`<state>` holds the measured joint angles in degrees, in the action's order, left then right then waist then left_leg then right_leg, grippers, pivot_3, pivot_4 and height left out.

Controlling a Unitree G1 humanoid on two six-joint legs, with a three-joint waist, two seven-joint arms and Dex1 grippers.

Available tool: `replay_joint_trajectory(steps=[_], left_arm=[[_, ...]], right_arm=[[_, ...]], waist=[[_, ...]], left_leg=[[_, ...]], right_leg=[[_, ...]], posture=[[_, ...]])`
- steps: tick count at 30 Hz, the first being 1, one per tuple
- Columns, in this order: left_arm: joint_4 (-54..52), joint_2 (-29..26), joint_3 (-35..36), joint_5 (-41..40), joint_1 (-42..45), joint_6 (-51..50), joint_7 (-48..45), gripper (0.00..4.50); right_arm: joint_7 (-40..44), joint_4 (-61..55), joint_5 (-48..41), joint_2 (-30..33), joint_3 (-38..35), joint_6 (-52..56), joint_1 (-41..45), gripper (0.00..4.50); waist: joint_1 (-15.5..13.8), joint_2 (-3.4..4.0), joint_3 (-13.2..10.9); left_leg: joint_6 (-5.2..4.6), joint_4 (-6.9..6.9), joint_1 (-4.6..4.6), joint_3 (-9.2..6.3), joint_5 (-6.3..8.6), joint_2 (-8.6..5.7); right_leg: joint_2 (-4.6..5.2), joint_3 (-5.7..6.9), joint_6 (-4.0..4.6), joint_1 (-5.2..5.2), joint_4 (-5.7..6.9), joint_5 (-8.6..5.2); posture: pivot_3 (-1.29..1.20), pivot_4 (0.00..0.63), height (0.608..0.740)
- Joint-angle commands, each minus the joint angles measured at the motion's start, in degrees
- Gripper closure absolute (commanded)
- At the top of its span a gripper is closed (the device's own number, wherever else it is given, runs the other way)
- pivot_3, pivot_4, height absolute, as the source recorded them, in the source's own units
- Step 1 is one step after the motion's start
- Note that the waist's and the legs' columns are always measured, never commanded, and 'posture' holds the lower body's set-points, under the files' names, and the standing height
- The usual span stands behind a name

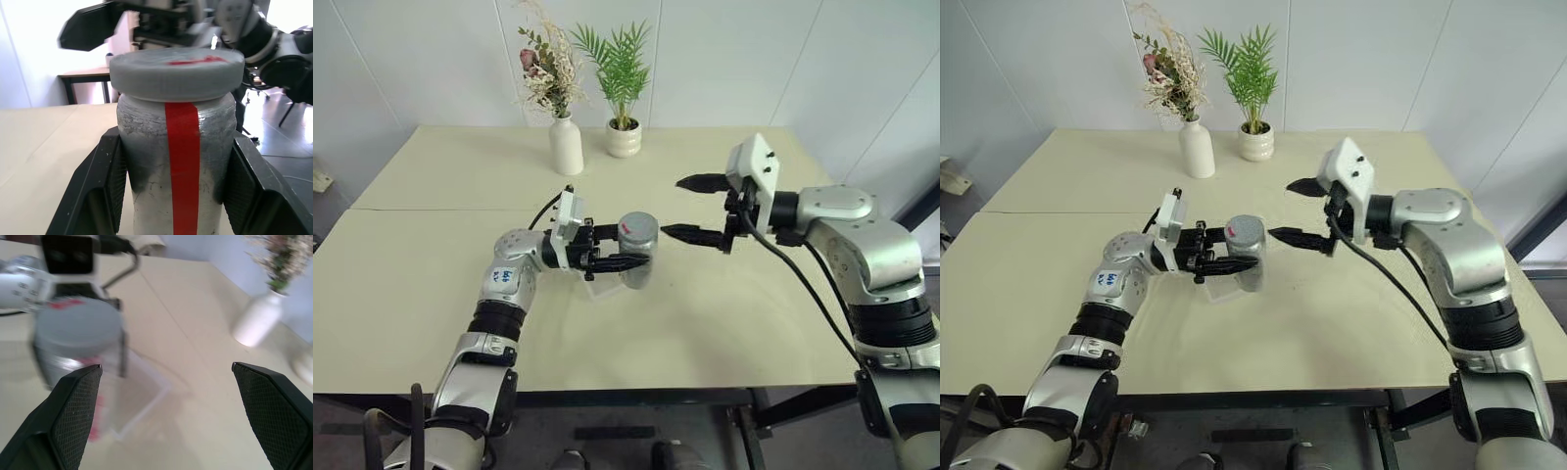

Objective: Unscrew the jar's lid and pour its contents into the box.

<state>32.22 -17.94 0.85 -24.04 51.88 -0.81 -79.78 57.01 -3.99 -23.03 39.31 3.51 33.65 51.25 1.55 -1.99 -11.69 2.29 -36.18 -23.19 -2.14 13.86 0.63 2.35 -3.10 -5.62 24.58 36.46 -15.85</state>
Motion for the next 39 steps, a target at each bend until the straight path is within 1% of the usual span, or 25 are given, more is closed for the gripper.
replay_joint_trajectory(steps=[1,11,15,18,23,26,30,33,39], left_arm=[[-1.99,0.12,-0.01,-0.4,0.85,0.26,-0.43,2.29],[-1.3,0.15,0.03,-0.27,1.22,0.55,-0.36,2.29],[-0.8,-0.04,0.13,-0.17,1.51,0.74,-0.45,2.29],[-0.52,-0.13,0.14,-0.06,1.59,0.91,-0.52,2.29],[0.13,-0.04,0.24,0.02,1.84,1.3,-0.35,2.29],[0.54,0.12,0.16,0.11,2.03,1.59,-0.41,2.29],[1.06,0.57,-0.01,0.1,2.37,1.99,-0.5,2.29],[1.26,0.79,-0.08,0.06,2.51,2.13,-0.6,2.29],[1.26,0.95,0.01,0.1,2.5,2.24,-0.71,2.29]], right_arm=[[0.31,-1.71,-0.16,1.4,-1.99,-0.88,-0.5,0.03],[1.93,-8.51,-2.78,3.51,-1.89,3.06,-5.08,0.03],[1.95,-11.2,-5.32,3.65,-3.03,5.2,-5.57,0.03],[1.51,-12.91,-7.45,3.51,-3.95,6.87,-5.51,0.03],[-1.68,-14.39,-7.71,2.76,-4.18,8.05,-5.04,0.03],[-4.01,-14.81,-9.14,0.76,-4.37,8.92,-3.82,0.03],[-5.67,-14.15,-8.92,-1.91,-2.82,8.6,-2.42,0.03],[-5.87,-13.81,-9.43,-3.78,-2.26,8.46,-1.54,0.03],[-5.19,-13.12,-9.46,-5.48,-0.95,8.15,-0.52,0.03]], waist=[[0.14,0.0,0.0],[0.05,0.0,0.0],[0.1,0.01,0.0],[0.04,0.01,-0.01],[0.04,0.01,0.0],[0.1,0.01,0.0],[0.05,0.01,0.0],[0.05,0.01,0.0],[0.07,0.01,0.0]], left_leg=[[0.0,0.01,0.01,0.03,0.0,0.02],[0.0,-0.03,0.01,0.05,0.0,0.02],[0.0,-0.03,0.01,0.06,0.0,0.02],[0.0,-0.02,0.01,0.05,0.0,0.03],[0.0,-0.05,0.01,0.06,0.0,0.02],[0.0,-0.04,0.01,0.06,0.0,0.02],[0.0,-0.04,0.01,0.05,0.0,0.03],[0.0,-0.04,0.01,0.07,0.0,0.02],[0.0,-0.04,0.0,0.07,0.0,0.02]], right_leg=[[-0.01,-0.03,0.0,0.01,0.0,0.0],[-0.04,-0.07,-0.02,0.0,0.02,0.01],[-0.04,-0.09,-0.03,0.01,0.02,0.02],[-0.05,-0.08,-0.02,0.01,0.02,0.01],[-0.03,-0.09,-0.03,0.0,0.02,0.02],[-0.04,-0.1,-0.03,0.0,0.02,0.02],[-0.05,-0.09,-0.03,0.01,0.04,0.02],[-0.04,-0.11,-0.03,0.01,0.04,0.02],[-0.03,-0.11,-0.04,0.01,0.03,0.02]], posture=[[0.0,0.15,0.74],[0.0,0.15,0.74],[0.0,0.15,0.74],[0.0,0.15,0.74],[0.0,0.15,0.74],[0.0,0.15,0.74],[0.0,0.15,0.74],[0.0,0.15,0.74],[0.0,0.15,0.74]])
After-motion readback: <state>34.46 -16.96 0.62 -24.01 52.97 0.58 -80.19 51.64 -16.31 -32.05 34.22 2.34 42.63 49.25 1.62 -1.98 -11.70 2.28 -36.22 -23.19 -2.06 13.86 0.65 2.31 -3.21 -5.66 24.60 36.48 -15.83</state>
